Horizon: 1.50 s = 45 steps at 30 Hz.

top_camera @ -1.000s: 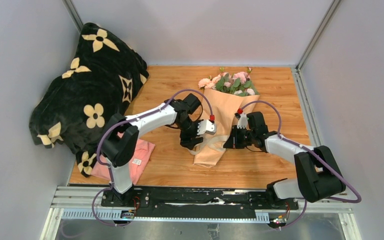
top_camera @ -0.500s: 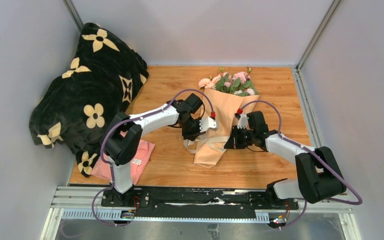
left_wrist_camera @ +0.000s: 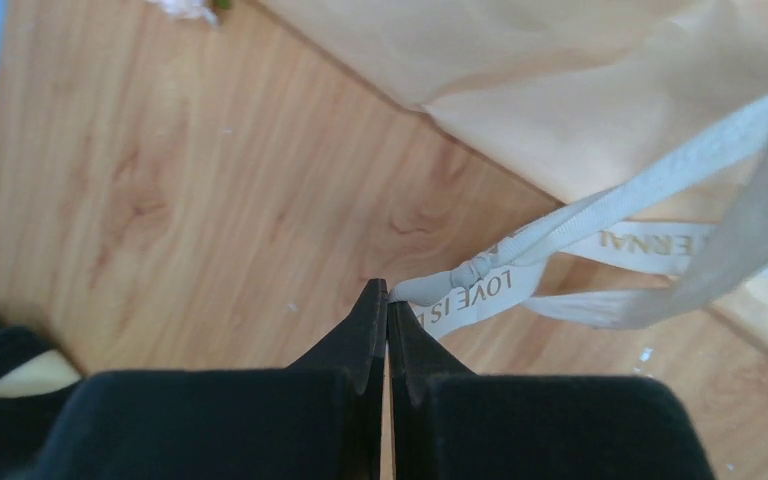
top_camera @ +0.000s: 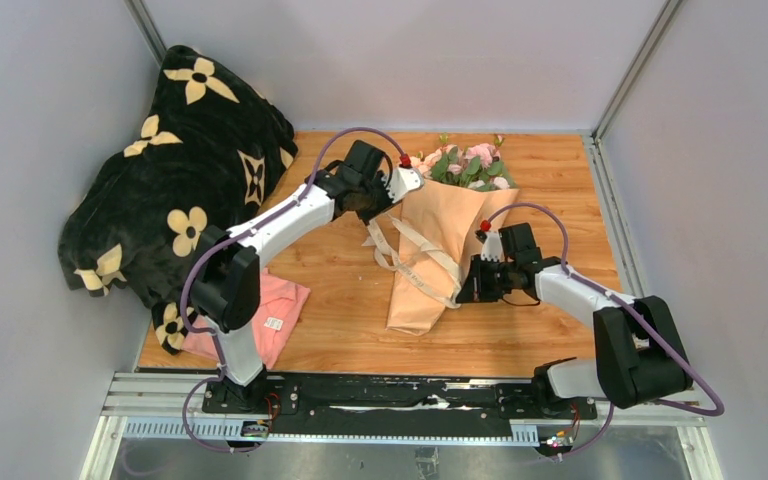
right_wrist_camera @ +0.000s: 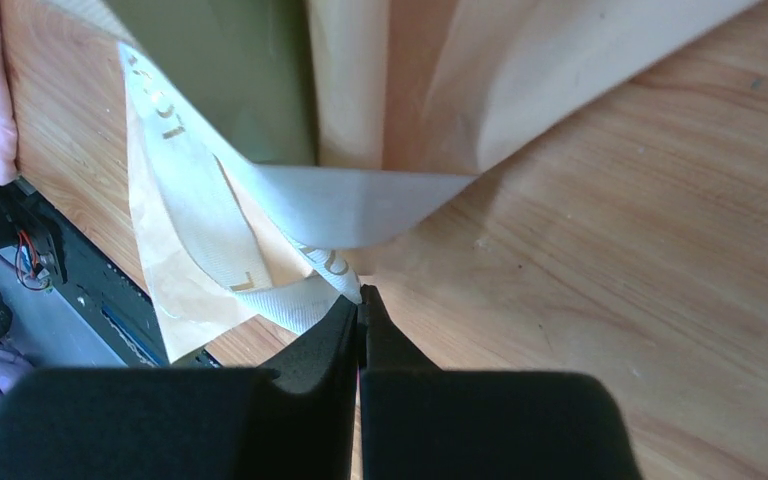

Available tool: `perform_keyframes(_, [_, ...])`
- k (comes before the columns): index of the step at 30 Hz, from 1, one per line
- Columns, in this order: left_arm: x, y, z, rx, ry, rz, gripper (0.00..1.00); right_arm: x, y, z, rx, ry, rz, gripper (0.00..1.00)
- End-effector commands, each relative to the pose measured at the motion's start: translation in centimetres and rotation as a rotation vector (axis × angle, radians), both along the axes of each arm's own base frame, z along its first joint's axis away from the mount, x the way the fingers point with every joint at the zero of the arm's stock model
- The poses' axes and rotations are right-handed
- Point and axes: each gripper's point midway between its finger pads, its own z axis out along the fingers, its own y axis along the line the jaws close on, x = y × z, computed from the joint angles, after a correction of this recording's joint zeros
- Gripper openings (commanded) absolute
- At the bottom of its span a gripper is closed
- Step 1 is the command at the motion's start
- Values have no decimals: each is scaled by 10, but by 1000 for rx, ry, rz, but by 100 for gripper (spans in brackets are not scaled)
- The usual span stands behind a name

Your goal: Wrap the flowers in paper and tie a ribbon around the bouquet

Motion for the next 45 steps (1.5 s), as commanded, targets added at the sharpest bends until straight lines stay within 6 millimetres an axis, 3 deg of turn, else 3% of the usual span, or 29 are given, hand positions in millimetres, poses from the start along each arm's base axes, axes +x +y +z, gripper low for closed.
perform_keyframes(1, [49,22,13,81,-171,156,0,-13,-8,-3,-16,69,-4,0])
perform_keyframes(5, [83,56,8,137,-224,276,0,-19,-16,2,-12,72,-33,0])
perform_keyframes(9, [92,79,-7,189,-244,320,0,-24,-30,8,-11,62,-79,0])
perform_keyframes(13, [82,86,-36,236,-203,305,0,-27,-39,7,-10,75,-121,0])
perform_keyframes(18, [58,76,-70,249,-105,262,0,-26,-44,-2,-52,113,-154,1])
perform_keyframes(22, [44,64,-77,276,-101,215,0,-19,-58,5,-175,98,-185,35])
perform_keyframes(27, [40,56,-74,268,-92,204,0,-3,-64,52,-370,-65,-160,43])
perform_keyframes(29, [36,53,-74,248,-71,194,0,0,-54,73,-410,-150,-91,42])
perform_keyframes(33, [32,48,-74,239,-55,185,0,-16,29,97,-279,-416,328,41])
perform_keyframes(37, [32,48,-70,241,-50,188,0,-14,50,74,-276,-498,445,44])
perform_keyframes(39, [31,47,-68,231,-48,184,0,-12,52,57,-273,-502,453,45])
perform_keyframes(45, [27,44,-68,219,-28,174,0,-4,58,29,-277,-522,465,48])
